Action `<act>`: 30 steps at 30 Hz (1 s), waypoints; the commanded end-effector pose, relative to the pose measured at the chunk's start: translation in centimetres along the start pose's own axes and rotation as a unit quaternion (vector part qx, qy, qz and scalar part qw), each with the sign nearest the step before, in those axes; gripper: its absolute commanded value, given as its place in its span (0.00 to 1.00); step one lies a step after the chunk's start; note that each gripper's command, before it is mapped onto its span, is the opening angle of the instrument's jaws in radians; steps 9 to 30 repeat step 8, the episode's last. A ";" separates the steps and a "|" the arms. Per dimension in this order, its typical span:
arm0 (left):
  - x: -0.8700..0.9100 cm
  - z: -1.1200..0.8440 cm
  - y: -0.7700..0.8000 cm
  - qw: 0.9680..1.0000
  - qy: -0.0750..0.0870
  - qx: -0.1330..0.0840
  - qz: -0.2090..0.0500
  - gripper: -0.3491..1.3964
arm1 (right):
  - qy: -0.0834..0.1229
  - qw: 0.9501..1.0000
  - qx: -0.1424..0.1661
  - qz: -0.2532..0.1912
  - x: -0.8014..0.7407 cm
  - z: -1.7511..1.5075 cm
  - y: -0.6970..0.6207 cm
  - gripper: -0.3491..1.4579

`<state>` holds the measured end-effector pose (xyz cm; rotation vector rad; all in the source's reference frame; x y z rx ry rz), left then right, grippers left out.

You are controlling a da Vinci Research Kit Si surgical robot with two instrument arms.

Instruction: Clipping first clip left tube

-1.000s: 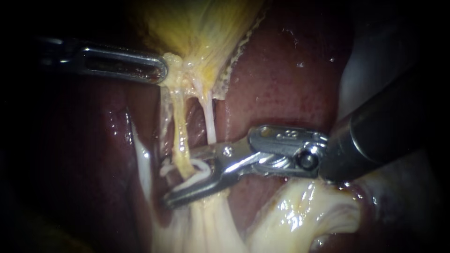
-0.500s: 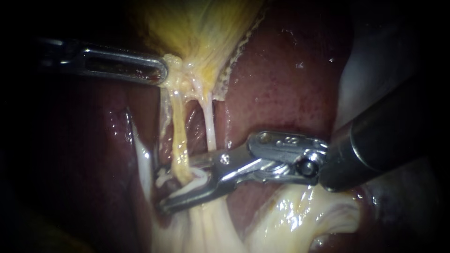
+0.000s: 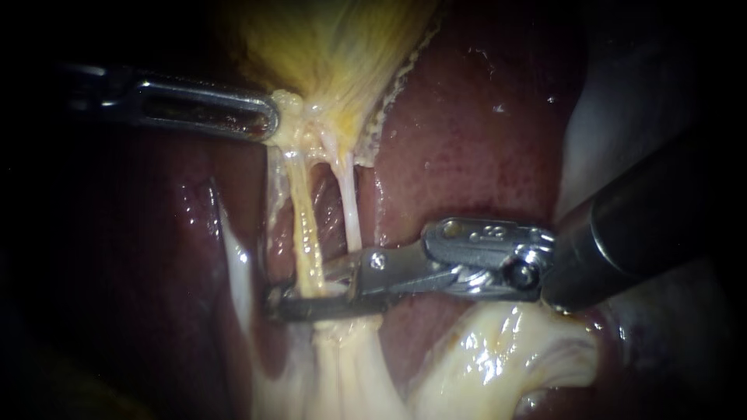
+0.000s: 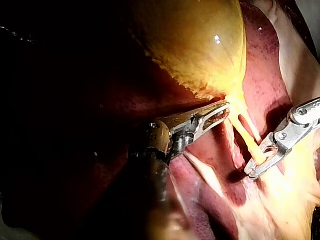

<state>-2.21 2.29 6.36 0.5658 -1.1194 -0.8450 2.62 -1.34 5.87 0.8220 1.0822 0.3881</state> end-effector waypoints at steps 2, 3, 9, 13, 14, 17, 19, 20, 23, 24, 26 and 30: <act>0.00 0.00 0.00 1.000 0.000 0.000 0.000 0.00 | 0.000 1.000 0.000 0.000 -0.01 0.00 0.00 0.00; 0.00 0.00 0.00 1.000 0.000 0.000 0.000 0.00 | 0.000 1.000 0.000 0.000 -0.01 0.00 0.00 0.00; 0.00 -0.01 0.00 1.000 0.000 0.000 0.000 0.00 | 0.000 1.000 0.001 0.000 -0.01 0.00 0.00 0.00; 0.00 -0.01 0.00 1.000 0.000 0.000 0.000 0.00 | 0.000 1.000 0.001 0.000 -0.01 0.00 0.00 0.00; 0.00 -0.01 0.00 1.000 0.000 0.000 0.000 0.00 | 0.000 1.000 0.001 0.000 -0.01 0.00 0.00 0.00; 0.00 -0.01 0.00 1.000 0.000 0.000 0.000 0.00 | 0.000 1.000 0.001 0.000 -0.01 0.00 0.00 0.00; 0.00 -0.01 0.00 1.000 0.000 0.000 0.000 0.00 | 0.000 1.000 0.001 0.000 -0.01 0.00 0.00 0.00; 0.00 -0.01 0.00 1.000 0.000 0.000 0.000 0.00 | 0.000 1.000 0.001 0.000 -0.01 0.00 0.00 0.00; 0.00 -0.01 0.00 1.000 0.000 0.000 0.000 0.00 | 0.000 1.000 0.001 0.000 -0.01 0.00 0.00 0.00; 0.00 -0.01 0.00 1.000 0.000 0.000 0.000 0.00 | 0.000 1.000 0.001 0.000 -0.01 0.00 0.00 0.00; 0.00 -0.01 0.00 1.000 0.000 0.000 0.000 0.00 | 0.000 1.000 0.001 0.000 -0.01 0.00 0.00 0.00; 0.00 -0.01 0.00 1.000 0.000 0.000 0.000 0.00 | 0.000 1.000 0.001 0.000 -0.01 0.00 0.00 0.00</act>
